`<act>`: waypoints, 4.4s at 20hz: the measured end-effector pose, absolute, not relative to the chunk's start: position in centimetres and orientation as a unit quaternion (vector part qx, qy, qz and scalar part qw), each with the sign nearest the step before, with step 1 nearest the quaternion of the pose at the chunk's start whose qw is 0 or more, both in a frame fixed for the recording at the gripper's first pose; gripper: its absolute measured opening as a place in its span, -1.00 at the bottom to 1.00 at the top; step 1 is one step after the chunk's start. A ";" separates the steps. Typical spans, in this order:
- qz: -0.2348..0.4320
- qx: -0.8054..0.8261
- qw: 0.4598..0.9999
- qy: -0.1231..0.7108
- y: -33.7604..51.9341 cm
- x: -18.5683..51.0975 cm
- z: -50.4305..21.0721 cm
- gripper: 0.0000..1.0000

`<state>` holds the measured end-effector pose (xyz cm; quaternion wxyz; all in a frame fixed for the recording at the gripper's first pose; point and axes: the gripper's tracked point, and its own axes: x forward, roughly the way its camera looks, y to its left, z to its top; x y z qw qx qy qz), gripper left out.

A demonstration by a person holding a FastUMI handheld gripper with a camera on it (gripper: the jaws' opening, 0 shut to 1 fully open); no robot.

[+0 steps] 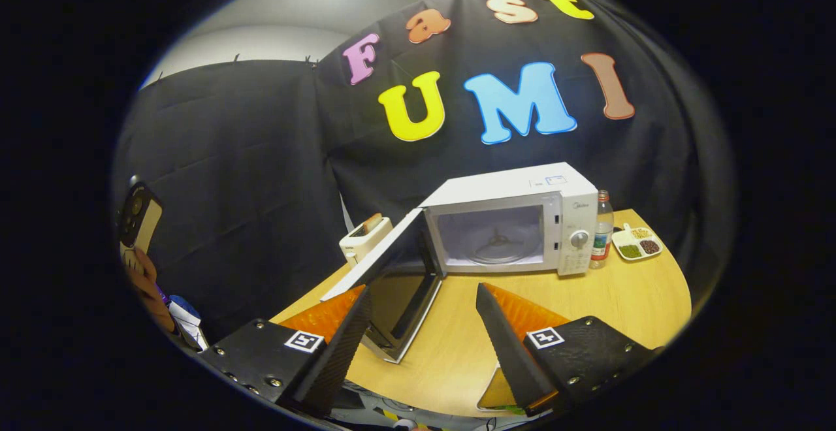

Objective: Open the microwave, put the food inside, and close the microwave door.

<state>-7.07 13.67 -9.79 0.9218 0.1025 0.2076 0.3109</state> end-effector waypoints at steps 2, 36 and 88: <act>0.309 0.118 0.917 0.224 11.6 -6.2 -10.4 0.95; 0.294 0.271 0.709 0.581 3.3 -10.8 -29.8 -0.16; 0.105 0.437 0.857 0.252 20.4 19.7 -21.8 -0.47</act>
